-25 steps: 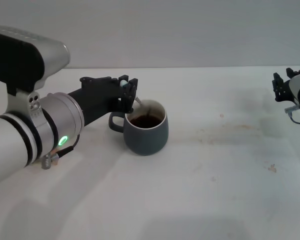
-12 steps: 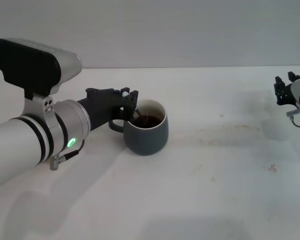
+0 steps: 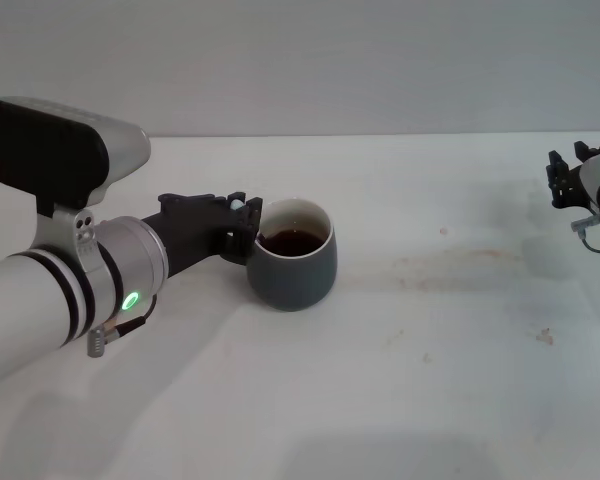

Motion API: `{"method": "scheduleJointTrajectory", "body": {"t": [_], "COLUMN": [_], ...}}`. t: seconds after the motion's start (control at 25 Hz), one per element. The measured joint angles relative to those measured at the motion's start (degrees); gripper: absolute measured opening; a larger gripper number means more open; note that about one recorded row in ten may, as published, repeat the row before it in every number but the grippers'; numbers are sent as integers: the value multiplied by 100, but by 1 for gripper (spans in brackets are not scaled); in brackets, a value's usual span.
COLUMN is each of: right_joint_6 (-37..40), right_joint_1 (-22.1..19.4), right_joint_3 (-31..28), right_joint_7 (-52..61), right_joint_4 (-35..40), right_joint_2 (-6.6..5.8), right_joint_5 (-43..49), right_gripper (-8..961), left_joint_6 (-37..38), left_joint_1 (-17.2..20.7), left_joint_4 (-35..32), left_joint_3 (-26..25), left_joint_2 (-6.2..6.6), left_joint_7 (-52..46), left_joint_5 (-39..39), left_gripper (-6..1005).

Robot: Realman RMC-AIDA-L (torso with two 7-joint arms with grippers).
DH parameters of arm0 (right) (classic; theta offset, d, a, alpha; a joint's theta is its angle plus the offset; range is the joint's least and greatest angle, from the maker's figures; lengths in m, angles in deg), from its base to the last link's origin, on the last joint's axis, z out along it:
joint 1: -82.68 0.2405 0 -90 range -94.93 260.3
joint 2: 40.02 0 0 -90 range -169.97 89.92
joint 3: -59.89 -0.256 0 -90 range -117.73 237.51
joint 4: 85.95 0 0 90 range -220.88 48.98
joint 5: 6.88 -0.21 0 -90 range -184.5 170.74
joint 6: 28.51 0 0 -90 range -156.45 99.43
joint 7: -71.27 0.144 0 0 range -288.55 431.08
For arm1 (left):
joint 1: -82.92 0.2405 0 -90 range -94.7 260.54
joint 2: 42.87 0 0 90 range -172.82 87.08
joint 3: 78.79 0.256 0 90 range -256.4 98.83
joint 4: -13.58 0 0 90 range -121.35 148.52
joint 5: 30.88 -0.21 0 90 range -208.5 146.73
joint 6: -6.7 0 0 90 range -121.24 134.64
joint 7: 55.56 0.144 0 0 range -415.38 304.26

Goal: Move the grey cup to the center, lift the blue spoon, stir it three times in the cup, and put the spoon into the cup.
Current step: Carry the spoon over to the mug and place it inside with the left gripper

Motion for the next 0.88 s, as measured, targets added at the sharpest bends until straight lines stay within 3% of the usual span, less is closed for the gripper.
{"method": "scheduleJointTrajectory", "body": {"t": [0.4,0.88], "right_joint_6": [-2,2], "right_joint_1": [14,-31], "right_joint_3": [-2,-14], "right_joint_7": [0,0], "right_joint_4": [0,0], "right_joint_2": [0,0], "right_joint_5": [1,1], "right_gripper": [292,292], "left_joint_6": [-48,196], "left_joint_1": [43,-397], "left_joint_4": [135,-228], "left_joint_3": [109,138], "left_joint_2": [-1,-7], "left_joint_7": [10,46], "left_joint_5": [6,58], "left_gripper": [168,171]}}
